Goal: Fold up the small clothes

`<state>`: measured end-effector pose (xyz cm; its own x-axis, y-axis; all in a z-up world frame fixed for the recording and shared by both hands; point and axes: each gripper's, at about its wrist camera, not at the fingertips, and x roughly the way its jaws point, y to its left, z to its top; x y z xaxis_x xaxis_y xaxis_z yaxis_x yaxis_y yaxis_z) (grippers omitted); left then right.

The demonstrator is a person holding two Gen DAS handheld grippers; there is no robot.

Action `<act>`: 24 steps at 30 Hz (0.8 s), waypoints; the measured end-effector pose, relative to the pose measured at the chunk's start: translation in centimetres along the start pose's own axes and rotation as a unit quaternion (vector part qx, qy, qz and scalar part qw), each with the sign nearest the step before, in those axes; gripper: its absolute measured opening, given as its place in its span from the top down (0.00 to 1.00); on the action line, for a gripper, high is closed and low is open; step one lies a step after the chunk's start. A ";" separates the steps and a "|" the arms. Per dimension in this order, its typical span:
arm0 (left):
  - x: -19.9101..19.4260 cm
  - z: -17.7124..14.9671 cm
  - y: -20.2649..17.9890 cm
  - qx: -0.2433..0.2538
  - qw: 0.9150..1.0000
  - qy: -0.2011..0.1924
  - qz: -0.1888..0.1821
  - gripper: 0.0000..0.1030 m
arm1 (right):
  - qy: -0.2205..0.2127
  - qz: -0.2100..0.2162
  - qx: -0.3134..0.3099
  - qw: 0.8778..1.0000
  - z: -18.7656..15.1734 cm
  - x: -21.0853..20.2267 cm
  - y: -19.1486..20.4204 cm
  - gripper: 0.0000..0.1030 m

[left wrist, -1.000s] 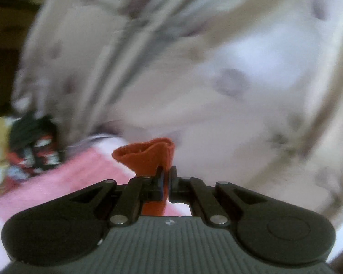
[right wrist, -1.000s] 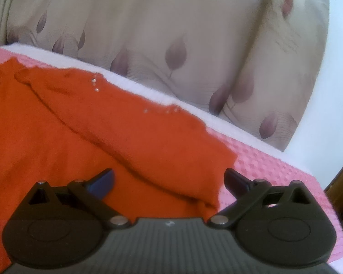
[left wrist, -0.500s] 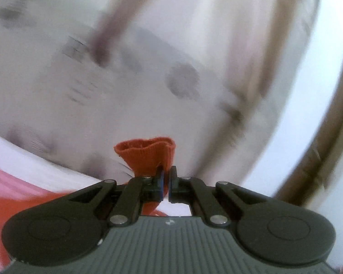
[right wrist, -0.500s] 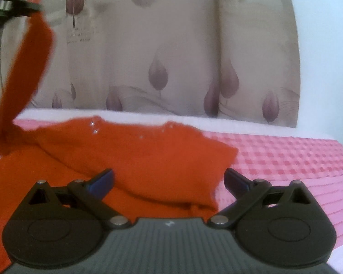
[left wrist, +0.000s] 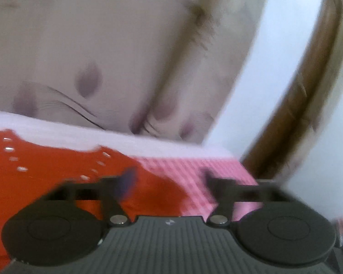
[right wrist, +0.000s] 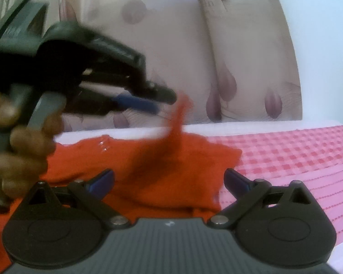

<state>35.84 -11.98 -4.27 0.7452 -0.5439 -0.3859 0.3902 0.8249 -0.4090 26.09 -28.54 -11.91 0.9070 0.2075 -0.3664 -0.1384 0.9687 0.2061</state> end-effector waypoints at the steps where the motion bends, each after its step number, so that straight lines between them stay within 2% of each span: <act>1: -1.3 -0.4 0.5 -0.006 1.000 -0.024 0.019 0.02 | -0.001 0.003 0.001 1.000 0.0 -0.1 0.0 0.00; 3: -4.2 -1.3 2.3 -0.007 0.997 -0.059 0.054 0.00 | -0.003 0.009 0.004 1.000 0.0 -0.2 -0.1 0.00; 7: -7.4 -2.5 6.3 0.019 0.991 -0.058 0.116 0.00 | -0.012 0.028 0.018 0.999 0.0 -0.7 -0.7 0.00; 11: -9.7 -4.3 10.0 0.061 0.977 -0.053 0.199 0.01 | -0.006 0.050 0.076 0.996 0.9 -0.3 -2.9 0.01; 13: -10.2 -5.3 11.7 0.056 0.972 -0.046 0.222 0.01 | 0.007 0.030 0.080 0.996 1.6 0.7 -3.7 0.01; 14: -10.1 -5.9 12.6 0.049 0.969 -0.039 0.239 0.05 | 0.015 0.018 0.073 0.997 2.0 1.4 -3.9 0.01; 15: -9.9 -5.9 13.5 0.033 0.968 -0.025 0.248 0.11 | 0.020 0.012 0.067 0.997 2.4 2.0 -4.0 0.01; 16: -10.0 -5.8 14.4 0.003 0.971 -0.015 0.240 0.15 | 0.023 0.010 0.062 0.998 2.7 2.4 -3.9 0.03; 18: -10.5 -5.3 15.3 -0.026 0.968 -0.023 0.248 0.15 | 0.031 0.015 0.042 0.999 3.1 3.4 -2.8 0.04; 21: -10.4 -5.1 16.3 -0.056 0.963 -0.013 0.263 0.15 | 0.050 0.022 0.002 0.998 2.6 5.1 -0.3 0.05; 24: -10.5 -5.1 16.7 -0.066 0.957 -0.014 0.282 0.15 | 0.096 0.007 -0.051 0.994 1.7 7.1 2.7 0.05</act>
<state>31.74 6.72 -11.29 0.8322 -0.0116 -0.5543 -0.1491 0.9583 -0.2439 32.85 -24.66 -12.42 0.8140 0.2338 -0.5318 -0.1986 0.9723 0.1235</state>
